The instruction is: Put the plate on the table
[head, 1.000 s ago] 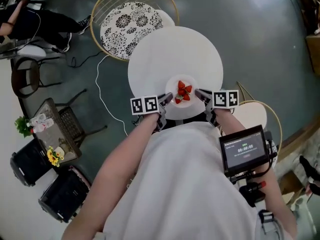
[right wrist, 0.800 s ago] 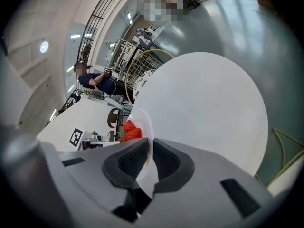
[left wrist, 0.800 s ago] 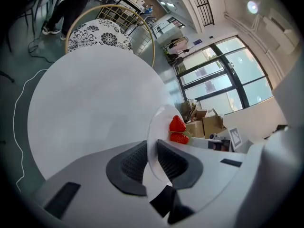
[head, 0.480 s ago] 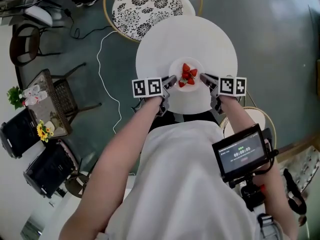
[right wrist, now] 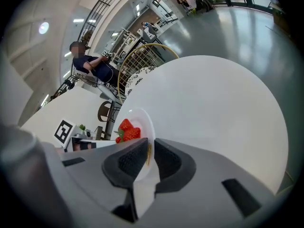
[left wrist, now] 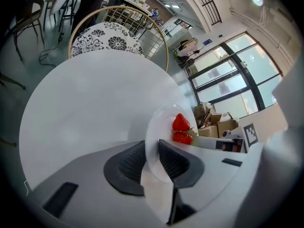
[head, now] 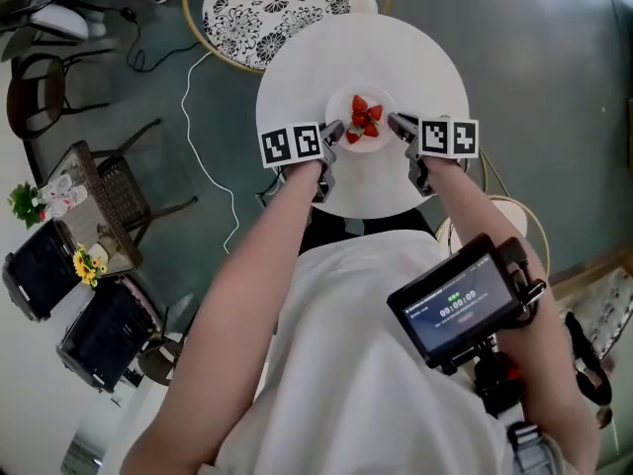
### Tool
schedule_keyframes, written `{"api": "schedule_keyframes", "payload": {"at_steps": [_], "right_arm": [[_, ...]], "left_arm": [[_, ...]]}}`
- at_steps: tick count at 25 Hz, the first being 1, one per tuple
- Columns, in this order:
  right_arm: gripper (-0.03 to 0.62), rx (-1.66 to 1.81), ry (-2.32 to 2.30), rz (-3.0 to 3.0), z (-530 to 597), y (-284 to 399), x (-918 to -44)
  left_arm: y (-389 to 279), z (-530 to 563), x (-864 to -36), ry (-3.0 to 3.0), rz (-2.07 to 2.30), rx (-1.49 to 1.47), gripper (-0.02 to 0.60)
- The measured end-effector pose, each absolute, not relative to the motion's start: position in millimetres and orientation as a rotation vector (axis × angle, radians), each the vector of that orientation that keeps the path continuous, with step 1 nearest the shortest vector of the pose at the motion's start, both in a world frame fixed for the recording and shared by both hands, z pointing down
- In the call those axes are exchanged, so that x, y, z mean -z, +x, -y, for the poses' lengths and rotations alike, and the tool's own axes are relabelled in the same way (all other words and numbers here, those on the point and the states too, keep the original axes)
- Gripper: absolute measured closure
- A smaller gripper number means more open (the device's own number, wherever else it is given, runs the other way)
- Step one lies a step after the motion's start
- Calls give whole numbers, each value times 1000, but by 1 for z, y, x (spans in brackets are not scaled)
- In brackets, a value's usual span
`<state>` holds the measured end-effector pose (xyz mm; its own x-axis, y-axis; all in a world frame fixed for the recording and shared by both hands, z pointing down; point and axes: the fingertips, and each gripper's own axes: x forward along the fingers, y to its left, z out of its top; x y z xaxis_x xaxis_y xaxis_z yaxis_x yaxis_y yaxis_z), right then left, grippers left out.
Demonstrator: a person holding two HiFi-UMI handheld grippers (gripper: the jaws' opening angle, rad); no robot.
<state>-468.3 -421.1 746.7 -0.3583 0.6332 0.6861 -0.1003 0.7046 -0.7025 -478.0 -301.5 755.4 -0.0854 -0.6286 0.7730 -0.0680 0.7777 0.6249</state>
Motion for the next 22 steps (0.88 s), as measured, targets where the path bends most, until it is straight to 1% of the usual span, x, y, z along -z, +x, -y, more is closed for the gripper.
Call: {"api": "schedule_keyframes", "payload": {"at_steps": [3, 12, 16, 22], "right_arm": [[557, -785, -402, 1804, 425, -476, -749], [557, -664, -370, 1856, 433, -483, -757], [553, -545, -398, 1894, 434, -487, -758], [542, -436, -403, 1905, 435, -489, -760]], "left_arm": [[-486, 306, -754, 571, 1623, 471, 515], [-504, 315, -755, 636, 1668, 228, 509], [-503, 315, -759, 615, 1649, 84, 486], [-503, 315, -759, 582, 1643, 30, 477]]}}
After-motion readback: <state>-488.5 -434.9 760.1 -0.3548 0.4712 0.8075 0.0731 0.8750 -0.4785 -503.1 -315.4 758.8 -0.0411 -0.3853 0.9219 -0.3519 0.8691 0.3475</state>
